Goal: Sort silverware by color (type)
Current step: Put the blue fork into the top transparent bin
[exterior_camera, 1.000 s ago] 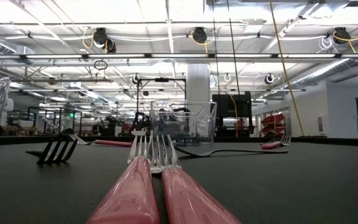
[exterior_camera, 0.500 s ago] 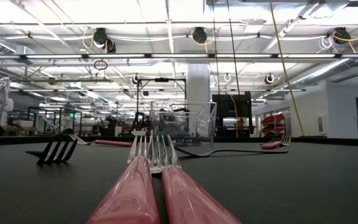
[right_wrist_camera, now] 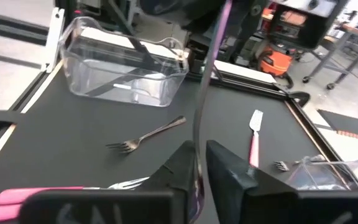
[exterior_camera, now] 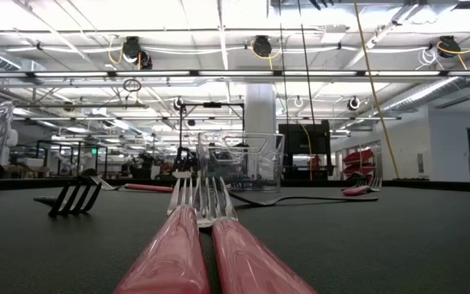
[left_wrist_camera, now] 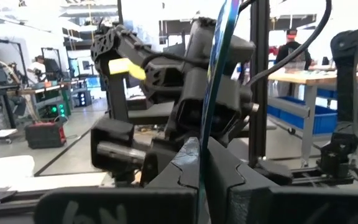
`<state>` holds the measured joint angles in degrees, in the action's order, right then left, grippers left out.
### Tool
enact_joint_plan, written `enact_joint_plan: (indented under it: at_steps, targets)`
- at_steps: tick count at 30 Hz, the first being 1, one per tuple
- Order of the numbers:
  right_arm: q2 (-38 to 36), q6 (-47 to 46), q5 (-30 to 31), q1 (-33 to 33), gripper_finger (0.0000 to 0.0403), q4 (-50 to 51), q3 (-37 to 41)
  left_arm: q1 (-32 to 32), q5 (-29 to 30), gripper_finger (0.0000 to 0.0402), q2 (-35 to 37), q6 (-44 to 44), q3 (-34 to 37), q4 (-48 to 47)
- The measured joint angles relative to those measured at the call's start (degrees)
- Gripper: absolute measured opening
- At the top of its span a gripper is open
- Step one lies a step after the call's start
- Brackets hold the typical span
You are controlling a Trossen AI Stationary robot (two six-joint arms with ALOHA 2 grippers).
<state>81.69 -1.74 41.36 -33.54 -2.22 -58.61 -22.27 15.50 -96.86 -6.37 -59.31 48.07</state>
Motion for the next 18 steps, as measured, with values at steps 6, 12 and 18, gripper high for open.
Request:
enact_joint_plan:
  at_steps: [6, 12, 18]
  targets:
    - [0.0, -0.5, 0.8, -0.4, 0.0099, 0.2, 0.0, 0.1, 0.0, 0.0002, 0.1, 0.9, 0.0, -1.0]
    - [-0.7, -3.7, 0.6, -0.7, 0.0147, 2.1, 0.0, 1.3, -1.2, 0.0001, 0.2, 4.6, 0.0, -1.7]
    - [-2.3, -7.7, 0.6, -0.7, 0.0177, 9.4, 0.0, 2.0, -2.2, 0.0001, 0.2, 6.1, 0.0, -2.1]
